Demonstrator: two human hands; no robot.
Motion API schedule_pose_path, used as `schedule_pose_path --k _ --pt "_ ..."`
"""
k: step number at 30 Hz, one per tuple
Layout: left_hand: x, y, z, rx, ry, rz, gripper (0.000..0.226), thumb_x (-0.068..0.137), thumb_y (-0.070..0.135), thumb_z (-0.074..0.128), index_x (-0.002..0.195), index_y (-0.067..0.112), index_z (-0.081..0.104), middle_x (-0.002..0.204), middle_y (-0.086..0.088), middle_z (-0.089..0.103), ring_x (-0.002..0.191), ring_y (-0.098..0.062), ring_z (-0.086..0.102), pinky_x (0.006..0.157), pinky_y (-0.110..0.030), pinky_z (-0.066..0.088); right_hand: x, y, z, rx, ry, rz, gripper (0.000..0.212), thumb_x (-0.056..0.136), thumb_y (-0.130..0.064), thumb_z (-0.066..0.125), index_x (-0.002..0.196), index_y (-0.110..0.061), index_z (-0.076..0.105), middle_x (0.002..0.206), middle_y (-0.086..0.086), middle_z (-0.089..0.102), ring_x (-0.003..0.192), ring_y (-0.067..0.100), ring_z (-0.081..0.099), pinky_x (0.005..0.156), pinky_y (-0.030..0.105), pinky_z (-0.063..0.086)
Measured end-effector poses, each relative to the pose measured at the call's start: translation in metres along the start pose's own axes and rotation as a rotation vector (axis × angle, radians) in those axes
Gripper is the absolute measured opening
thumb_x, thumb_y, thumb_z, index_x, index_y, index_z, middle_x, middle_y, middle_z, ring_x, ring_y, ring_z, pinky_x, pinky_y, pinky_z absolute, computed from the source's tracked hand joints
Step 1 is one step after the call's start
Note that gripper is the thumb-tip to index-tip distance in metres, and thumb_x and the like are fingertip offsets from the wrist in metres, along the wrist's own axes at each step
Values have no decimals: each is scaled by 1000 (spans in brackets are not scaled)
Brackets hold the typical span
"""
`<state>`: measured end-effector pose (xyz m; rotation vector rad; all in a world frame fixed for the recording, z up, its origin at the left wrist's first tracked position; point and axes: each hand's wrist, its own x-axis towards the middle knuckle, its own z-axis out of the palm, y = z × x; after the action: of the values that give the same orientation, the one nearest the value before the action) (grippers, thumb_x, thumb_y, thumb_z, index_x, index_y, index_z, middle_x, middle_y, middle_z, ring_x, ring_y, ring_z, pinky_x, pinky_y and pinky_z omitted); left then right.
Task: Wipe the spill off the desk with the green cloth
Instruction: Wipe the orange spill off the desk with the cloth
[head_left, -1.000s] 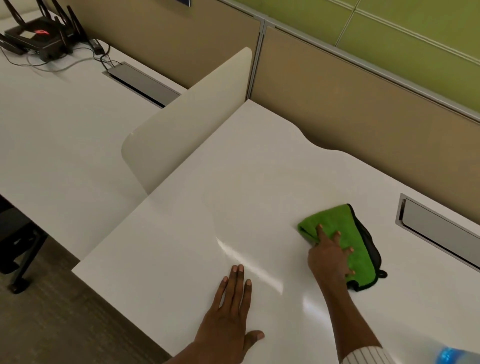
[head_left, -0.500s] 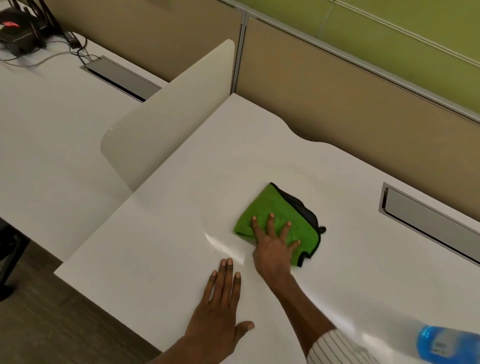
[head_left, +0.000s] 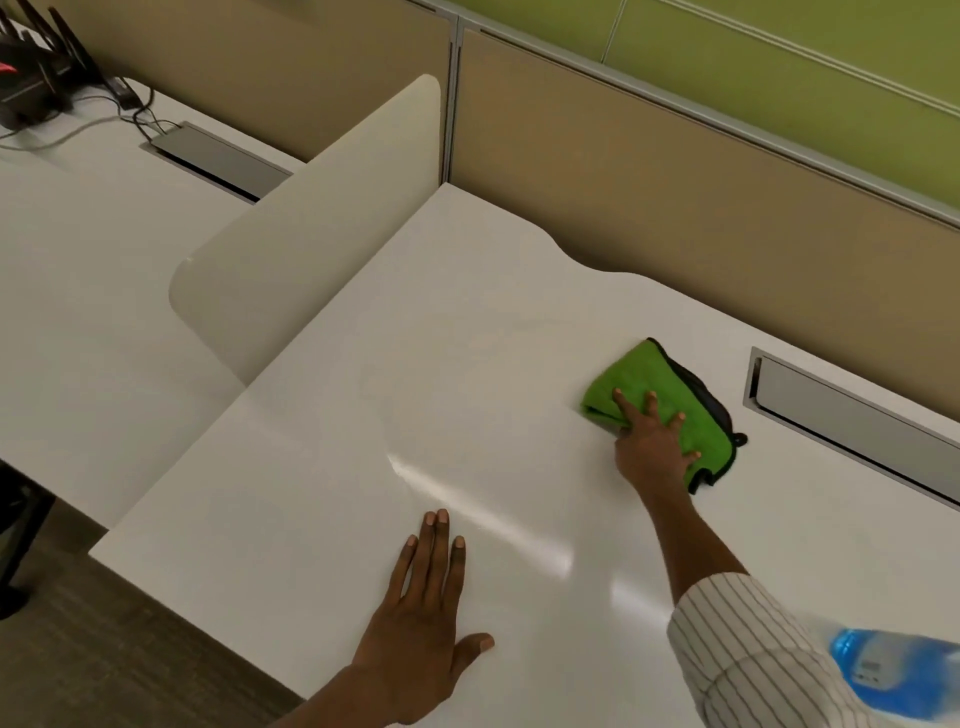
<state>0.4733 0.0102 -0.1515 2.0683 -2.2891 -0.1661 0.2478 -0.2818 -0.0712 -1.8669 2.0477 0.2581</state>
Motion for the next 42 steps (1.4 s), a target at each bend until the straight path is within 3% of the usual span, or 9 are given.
schedule_pose_path --k 6,12,16,20,25,33,37,42 --pt "0 0 0 4 12 10 109 97 79 49 165 -5 29 177 -34 12 164 -48 18 125 -58 23 -34 62 14 65 30 172 72 103 -17 44 160 -53 20 177 -3 4 159 48 -3 110 88 13" --pt "0 1 -1 -5 4 22 106 100 77 45 166 -4 27 177 -34 11 165 -48 18 125 -58 21 -115 43 68 36 109 212 70 105 -25 45 162 -50 13 177 -1 3 159 48 -4 111 87 15" --pt "0 1 -6 -8 8 22 104 101 76 41 165 -5 29 176 -35 13 164 -48 18 125 -57 21 -154 6 105 -7 132 77 78 101 -23 53 162 -50 14 177 -1 2 159 50 -6 112 86 12" --pt "0 1 -6 -12 1 23 104 101 75 42 166 -4 28 177 -34 11 165 -46 16 126 -57 20 -155 -39 114 18 183 -118 77 95 -19 61 159 -47 30 175 3 15 158 52 0 111 88 9" --pt "1 0 -5 10 2 28 101 103 75 41 164 -6 34 175 -35 17 164 -47 20 125 -58 21 -121 -97 97 31 117 -332 65 104 -28 48 159 -52 24 177 0 3 158 50 -15 114 85 -7" --pt "1 0 -2 26 13 25 102 104 77 34 166 -5 29 176 -33 15 164 -45 22 124 -56 20 -83 -148 81 -107 -6 -746 59 105 -36 48 157 -54 28 177 -5 6 160 44 -12 116 82 -5" --pt "1 -1 -2 33 14 31 103 104 78 33 166 -4 27 177 -32 13 165 -46 18 124 -55 20 -61 -144 68 -65 -23 -721 57 106 -34 47 155 -57 31 176 -10 8 161 39 -10 117 82 -4" --pt "0 -2 0 42 26 25 104 103 78 34 167 -4 26 178 -32 12 166 -42 9 124 -54 19 -27 -117 50 23 11 -469 56 106 -34 44 155 -58 29 176 -9 7 161 40 -9 117 83 -2"
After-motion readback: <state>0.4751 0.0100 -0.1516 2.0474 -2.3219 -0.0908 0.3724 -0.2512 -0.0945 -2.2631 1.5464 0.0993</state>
